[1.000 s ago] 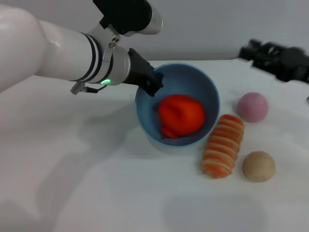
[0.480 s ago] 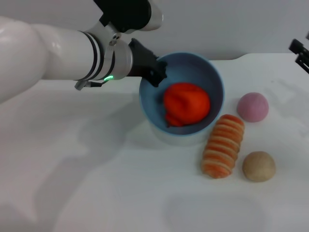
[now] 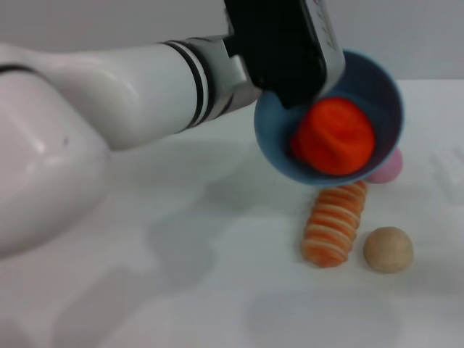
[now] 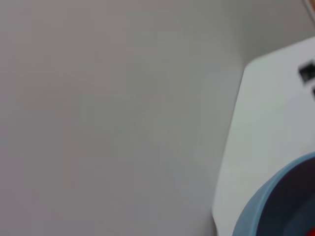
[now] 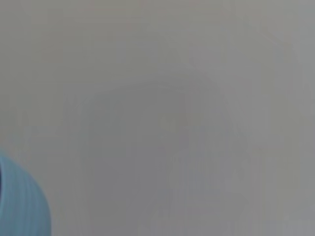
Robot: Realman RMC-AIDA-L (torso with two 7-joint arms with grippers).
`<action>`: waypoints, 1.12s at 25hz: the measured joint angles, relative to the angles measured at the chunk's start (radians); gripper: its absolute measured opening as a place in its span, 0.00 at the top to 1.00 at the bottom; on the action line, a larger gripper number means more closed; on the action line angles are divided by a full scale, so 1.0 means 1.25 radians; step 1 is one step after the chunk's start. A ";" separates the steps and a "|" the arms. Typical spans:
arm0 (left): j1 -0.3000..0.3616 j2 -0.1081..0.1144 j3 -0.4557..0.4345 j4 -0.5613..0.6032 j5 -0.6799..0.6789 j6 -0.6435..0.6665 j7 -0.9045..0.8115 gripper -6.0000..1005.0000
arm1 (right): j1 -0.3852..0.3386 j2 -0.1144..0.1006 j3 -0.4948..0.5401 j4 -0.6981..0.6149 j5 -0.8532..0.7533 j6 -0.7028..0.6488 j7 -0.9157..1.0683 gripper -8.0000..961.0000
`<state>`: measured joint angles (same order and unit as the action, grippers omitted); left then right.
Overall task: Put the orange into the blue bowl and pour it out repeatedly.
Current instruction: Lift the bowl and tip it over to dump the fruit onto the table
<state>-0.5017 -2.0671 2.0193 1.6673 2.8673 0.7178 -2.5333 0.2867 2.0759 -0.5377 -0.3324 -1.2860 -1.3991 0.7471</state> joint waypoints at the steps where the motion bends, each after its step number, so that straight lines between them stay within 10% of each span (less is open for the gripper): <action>1: 0.010 0.001 0.014 0.014 0.014 -0.015 0.010 0.99 | -0.002 0.000 0.004 0.010 0.002 -0.004 0.000 0.49; 18: 0.239 -0.003 0.171 -0.071 0.019 -0.498 0.582 0.99 | -0.014 0.000 0.022 0.053 0.009 -0.041 -0.021 0.49; 28: 0.275 -0.002 0.191 -0.134 0.017 -0.663 0.636 0.99 | -0.009 -0.001 0.023 0.070 0.009 -0.042 -0.022 0.49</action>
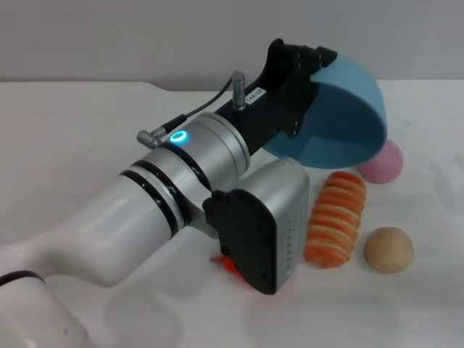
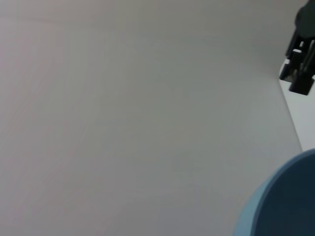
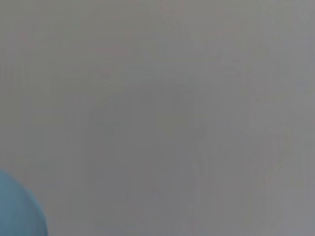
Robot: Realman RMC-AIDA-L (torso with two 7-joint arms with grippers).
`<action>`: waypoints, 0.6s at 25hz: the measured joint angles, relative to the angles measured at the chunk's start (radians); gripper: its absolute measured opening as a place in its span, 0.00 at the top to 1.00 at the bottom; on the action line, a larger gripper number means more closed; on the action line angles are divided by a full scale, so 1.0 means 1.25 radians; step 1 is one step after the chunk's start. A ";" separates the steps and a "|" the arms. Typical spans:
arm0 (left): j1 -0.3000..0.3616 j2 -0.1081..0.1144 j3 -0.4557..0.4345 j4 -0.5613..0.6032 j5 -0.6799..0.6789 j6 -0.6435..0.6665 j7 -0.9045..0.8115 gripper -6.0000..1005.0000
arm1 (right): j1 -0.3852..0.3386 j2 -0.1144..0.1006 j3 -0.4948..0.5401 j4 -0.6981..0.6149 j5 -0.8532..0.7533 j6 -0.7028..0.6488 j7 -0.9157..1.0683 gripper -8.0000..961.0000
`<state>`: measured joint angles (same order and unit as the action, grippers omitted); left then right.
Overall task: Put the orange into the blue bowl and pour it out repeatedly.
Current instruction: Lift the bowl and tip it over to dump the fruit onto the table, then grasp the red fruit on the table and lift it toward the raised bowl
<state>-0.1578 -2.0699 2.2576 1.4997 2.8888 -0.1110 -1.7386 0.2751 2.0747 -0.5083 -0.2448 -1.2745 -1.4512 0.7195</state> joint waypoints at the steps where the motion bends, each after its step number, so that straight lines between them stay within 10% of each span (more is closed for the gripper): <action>1: 0.001 0.000 0.001 -0.002 -0.002 -0.003 -0.002 0.99 | 0.000 0.000 0.002 0.000 0.000 0.000 0.000 0.49; 7: -0.028 -0.002 -0.090 0.060 -0.188 0.131 -0.160 0.99 | 0.002 0.000 0.012 0.006 0.012 -0.001 0.007 0.49; 15: -0.201 0.005 -0.388 0.053 -0.265 0.657 -0.514 0.99 | -0.006 -0.001 0.018 0.009 0.050 -0.009 0.017 0.49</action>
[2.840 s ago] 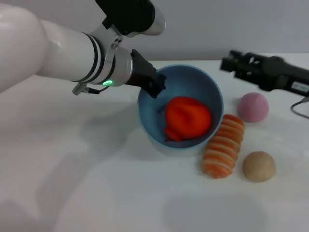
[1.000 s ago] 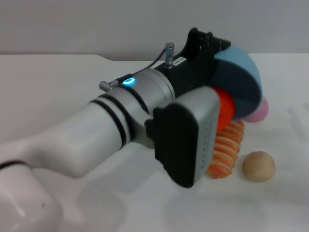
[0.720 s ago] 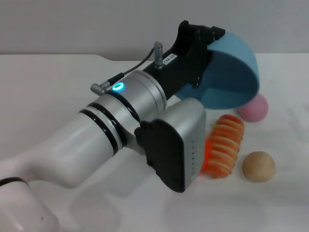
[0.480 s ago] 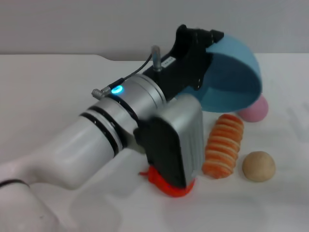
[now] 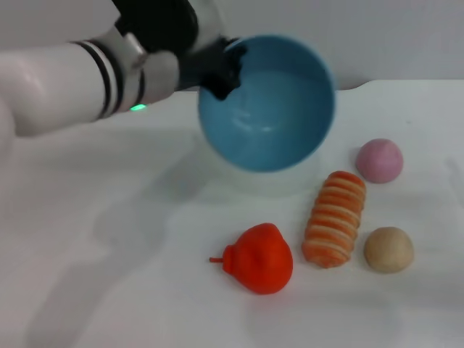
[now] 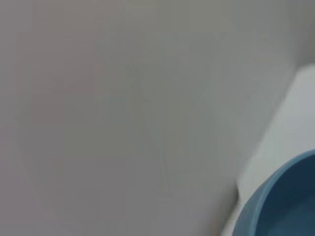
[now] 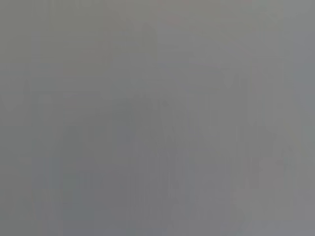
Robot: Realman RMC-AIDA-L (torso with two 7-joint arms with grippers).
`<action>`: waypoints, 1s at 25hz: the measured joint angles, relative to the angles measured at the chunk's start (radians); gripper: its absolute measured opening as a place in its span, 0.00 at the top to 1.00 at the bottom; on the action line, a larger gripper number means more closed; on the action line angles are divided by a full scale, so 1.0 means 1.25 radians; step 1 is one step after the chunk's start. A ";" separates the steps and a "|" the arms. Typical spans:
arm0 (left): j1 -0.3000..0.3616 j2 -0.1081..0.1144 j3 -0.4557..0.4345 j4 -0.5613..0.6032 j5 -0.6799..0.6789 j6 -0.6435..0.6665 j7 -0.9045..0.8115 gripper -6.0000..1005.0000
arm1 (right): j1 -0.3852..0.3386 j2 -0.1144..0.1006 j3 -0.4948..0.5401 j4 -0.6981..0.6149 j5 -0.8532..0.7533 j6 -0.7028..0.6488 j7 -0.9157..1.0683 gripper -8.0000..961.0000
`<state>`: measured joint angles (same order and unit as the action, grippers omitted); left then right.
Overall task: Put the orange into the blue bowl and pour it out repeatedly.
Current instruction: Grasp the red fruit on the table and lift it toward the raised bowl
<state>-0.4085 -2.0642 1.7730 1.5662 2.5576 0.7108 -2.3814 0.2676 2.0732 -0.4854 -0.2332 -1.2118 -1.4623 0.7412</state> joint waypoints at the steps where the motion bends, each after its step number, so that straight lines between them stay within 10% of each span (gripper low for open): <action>1: -0.014 0.000 -0.019 -0.009 0.000 0.041 -0.028 0.99 | 0.000 -0.001 0.001 0.000 0.000 -0.004 0.008 0.49; 14: -0.054 0.002 -0.166 -0.047 -0.003 0.206 -0.178 0.99 | 0.098 -0.012 -0.038 -0.210 -0.392 0.032 0.524 0.44; 25: -0.055 0.001 -0.171 -0.079 -0.006 0.198 -0.178 0.99 | 0.222 -0.005 -0.301 -0.246 -0.542 0.067 0.803 0.36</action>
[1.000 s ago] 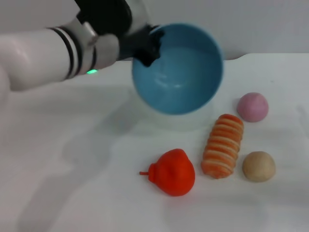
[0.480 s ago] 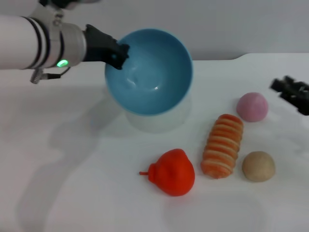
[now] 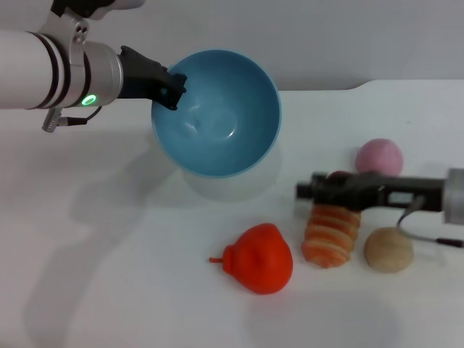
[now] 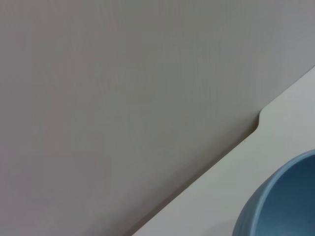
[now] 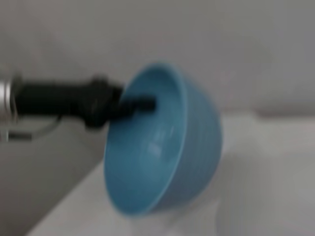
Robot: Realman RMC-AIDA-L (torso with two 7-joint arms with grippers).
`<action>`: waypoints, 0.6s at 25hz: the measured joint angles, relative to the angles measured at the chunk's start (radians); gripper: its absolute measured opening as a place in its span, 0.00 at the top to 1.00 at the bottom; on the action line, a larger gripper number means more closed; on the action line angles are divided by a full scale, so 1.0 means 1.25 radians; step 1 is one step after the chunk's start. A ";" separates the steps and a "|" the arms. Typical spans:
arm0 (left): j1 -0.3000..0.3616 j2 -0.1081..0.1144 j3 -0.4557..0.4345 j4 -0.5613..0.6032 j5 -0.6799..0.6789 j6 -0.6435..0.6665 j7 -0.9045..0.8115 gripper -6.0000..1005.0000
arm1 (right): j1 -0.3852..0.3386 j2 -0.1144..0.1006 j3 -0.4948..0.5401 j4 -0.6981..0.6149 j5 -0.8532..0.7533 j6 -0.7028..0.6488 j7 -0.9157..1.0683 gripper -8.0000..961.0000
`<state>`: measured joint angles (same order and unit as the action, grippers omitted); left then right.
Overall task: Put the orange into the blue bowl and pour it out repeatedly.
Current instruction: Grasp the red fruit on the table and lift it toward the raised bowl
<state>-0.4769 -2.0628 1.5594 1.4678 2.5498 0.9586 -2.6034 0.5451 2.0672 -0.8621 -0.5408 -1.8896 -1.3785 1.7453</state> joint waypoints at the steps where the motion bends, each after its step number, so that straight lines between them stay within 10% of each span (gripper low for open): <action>1: 0.000 0.000 0.000 -0.003 0.000 -0.002 0.001 0.99 | 0.011 0.001 -0.017 0.004 -0.021 0.008 0.023 0.36; 15: 0.001 0.000 0.030 -0.018 0.000 -0.046 0.002 0.99 | 0.095 0.007 -0.121 0.151 -0.048 0.103 0.069 0.38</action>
<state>-0.4755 -2.0632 1.5968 1.4454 2.5492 0.9008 -2.6011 0.6639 2.0760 -1.0129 -0.3515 -1.9493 -1.2503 1.8315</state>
